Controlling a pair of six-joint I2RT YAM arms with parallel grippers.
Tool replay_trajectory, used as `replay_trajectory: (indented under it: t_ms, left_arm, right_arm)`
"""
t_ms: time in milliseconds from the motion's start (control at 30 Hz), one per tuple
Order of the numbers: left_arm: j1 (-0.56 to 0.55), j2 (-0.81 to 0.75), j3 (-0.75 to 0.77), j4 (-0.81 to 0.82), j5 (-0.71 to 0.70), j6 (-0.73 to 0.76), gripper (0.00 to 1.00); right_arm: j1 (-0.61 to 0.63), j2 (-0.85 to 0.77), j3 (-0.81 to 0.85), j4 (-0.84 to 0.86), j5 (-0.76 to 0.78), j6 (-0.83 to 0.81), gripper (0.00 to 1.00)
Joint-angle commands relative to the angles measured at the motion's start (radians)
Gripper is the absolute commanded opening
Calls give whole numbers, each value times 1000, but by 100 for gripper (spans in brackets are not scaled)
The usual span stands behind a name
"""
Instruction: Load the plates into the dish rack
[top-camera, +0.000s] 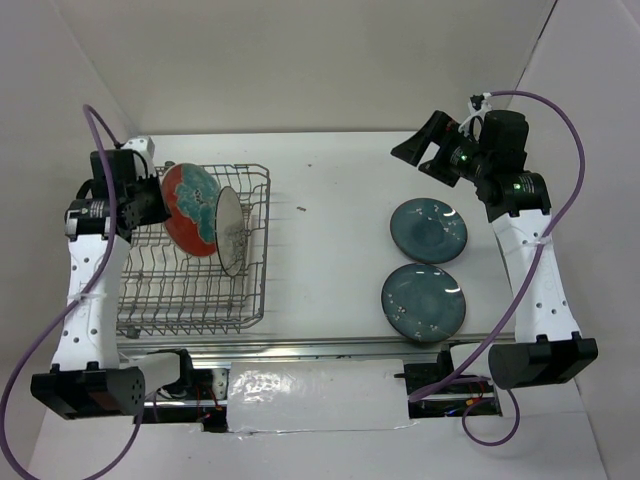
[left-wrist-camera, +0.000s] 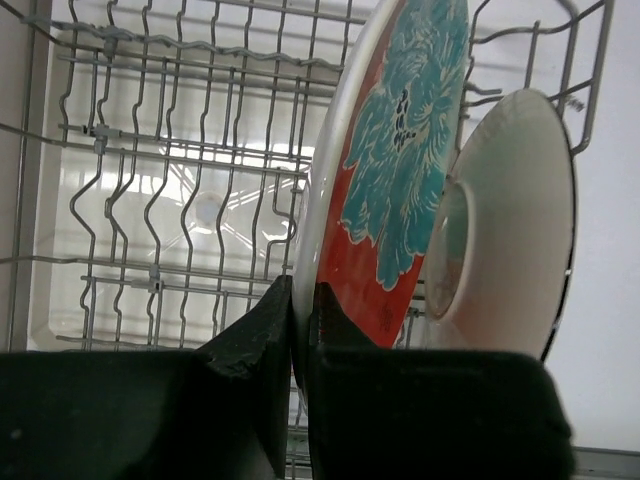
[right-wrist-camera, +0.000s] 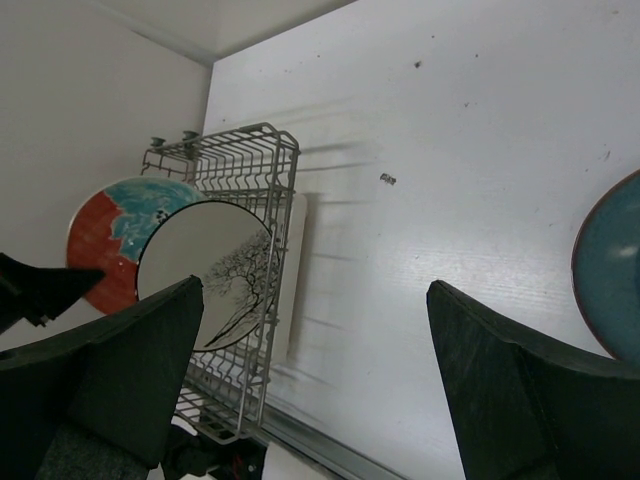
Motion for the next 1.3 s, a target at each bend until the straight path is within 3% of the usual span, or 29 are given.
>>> replay_trajectory:
  t_ms: [0, 333, 833, 1267]
  left_arm:
    - [-45, -70, 19, 195, -80, -37, 0]
    - [-140, -70, -32, 195, -208, -12, 0]
    - [-232, -68, -98, 212, -275, -9, 0]
    - [-337, -94, -148, 193, -453, -39, 0]
  right_arm:
    - [-6, -22, -12, 38, -14, 7, 99]
    - [-4, -27, -20, 44, -20, 12, 99]
    - [4, -67, -55, 59, -11, 41, 99]
    - [2, -73, -29, 4, 16, 16, 100]
